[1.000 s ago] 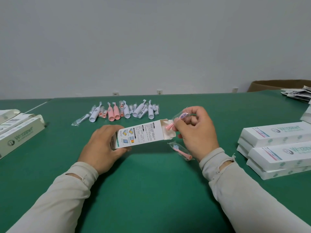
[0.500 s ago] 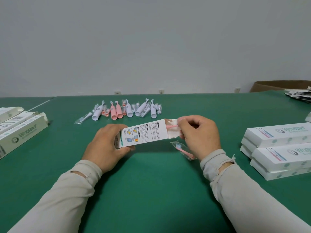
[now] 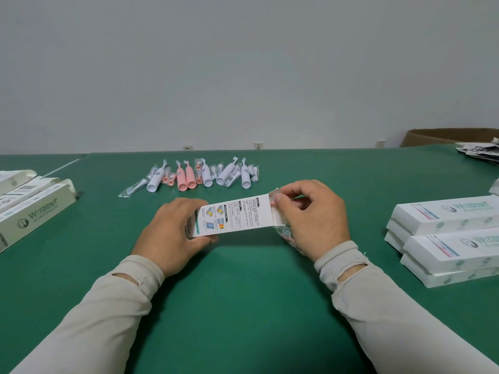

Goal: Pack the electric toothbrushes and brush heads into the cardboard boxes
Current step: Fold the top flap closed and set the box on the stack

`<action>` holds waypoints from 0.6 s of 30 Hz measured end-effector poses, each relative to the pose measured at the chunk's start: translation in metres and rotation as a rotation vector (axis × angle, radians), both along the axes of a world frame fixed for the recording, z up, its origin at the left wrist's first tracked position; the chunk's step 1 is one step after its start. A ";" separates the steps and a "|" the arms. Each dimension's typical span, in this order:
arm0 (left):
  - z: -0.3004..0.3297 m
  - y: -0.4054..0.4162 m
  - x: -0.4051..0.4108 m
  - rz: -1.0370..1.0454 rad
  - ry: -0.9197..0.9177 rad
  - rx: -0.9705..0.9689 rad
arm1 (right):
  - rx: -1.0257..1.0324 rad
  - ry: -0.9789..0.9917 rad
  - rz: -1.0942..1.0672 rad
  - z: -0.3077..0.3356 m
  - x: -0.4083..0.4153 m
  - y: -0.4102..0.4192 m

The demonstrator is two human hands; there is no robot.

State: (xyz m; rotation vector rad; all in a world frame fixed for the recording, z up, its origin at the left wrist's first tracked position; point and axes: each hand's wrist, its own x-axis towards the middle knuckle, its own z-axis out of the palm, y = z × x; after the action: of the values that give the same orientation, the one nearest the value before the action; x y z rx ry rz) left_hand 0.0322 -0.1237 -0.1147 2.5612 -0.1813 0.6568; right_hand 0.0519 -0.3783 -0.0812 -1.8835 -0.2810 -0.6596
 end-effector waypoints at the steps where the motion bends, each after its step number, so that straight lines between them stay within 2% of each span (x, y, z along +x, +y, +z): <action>1: 0.000 0.000 0.000 -0.004 -0.004 0.005 | 0.004 0.004 -0.005 0.000 0.001 -0.001; 7: 0.000 -0.001 0.000 0.027 0.008 -0.002 | -0.050 0.010 0.004 0.000 0.001 0.000; 11: 0.000 -0.002 -0.001 0.030 0.017 -0.002 | -0.047 0.109 0.056 -0.003 0.000 0.004; 14: 0.000 -0.003 0.000 0.027 0.020 0.001 | -0.063 0.191 0.266 0.000 -0.001 0.003; 16: 0.000 -0.002 0.000 0.022 0.019 0.003 | -0.072 0.306 0.461 0.005 -0.004 0.000; 18: -0.001 0.000 0.000 0.014 0.030 0.010 | -0.053 0.409 0.563 0.008 -0.003 -0.004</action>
State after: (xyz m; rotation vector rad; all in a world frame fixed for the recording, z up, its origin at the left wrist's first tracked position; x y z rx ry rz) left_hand 0.0325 -0.1238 -0.1159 2.5828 -0.1568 0.6242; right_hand 0.0490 -0.3821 -0.0727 -1.8210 -0.5351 0.1141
